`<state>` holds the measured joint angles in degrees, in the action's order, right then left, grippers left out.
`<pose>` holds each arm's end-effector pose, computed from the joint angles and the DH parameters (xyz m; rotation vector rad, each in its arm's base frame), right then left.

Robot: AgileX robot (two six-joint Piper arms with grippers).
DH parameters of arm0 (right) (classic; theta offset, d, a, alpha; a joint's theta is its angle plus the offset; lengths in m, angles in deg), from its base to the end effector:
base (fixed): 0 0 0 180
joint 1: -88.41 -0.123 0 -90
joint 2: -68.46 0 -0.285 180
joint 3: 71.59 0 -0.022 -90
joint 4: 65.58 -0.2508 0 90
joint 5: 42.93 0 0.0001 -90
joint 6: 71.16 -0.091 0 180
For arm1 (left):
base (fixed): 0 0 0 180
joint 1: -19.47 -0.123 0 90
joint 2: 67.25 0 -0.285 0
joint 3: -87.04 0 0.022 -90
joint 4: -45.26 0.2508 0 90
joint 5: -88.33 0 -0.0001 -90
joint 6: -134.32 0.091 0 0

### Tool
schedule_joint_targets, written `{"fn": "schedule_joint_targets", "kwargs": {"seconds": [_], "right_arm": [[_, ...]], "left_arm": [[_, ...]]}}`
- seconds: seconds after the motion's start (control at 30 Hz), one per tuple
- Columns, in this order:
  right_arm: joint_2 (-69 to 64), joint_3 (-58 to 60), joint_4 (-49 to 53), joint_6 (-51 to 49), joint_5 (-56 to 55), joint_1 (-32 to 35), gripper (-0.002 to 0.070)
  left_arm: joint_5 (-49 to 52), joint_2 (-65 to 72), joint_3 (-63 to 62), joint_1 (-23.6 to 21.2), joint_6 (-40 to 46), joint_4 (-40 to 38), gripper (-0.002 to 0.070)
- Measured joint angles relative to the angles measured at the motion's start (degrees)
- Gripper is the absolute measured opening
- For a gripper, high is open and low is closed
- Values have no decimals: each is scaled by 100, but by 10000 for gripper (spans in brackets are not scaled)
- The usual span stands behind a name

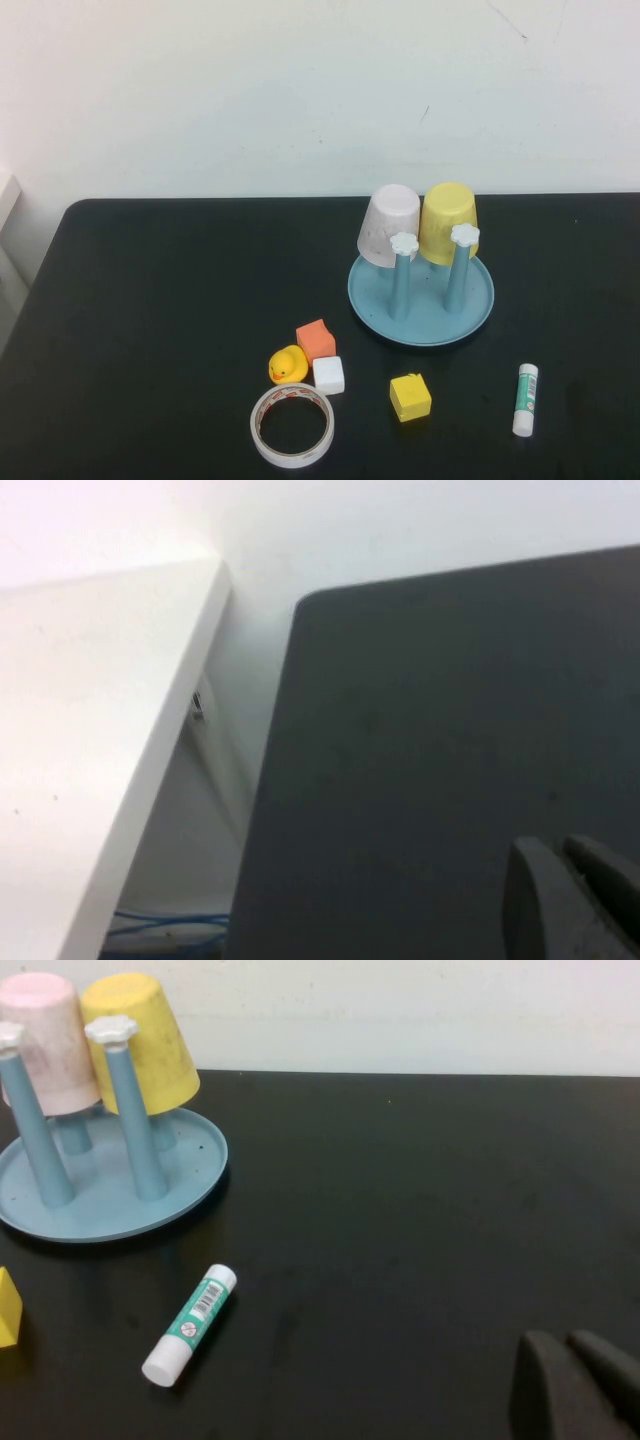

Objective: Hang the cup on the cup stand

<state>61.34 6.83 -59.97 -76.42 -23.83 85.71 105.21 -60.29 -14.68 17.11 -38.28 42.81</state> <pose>0.0536 -0.0004 0.1768 -0.0211 1.8246 0.0035 0.0542 0.0011 0.1811 0.0509 1.7821 0.0821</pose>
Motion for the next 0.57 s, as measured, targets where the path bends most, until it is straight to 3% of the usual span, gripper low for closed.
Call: {"fn": "schedule_joint_targets", "kwargs": {"seconds": [0.57], "right_arm": [[0, 0, 0, 0, 11, 0, -1]], "left_arm": [[110, 0, -10, 0, 97, -521, -1]]}}
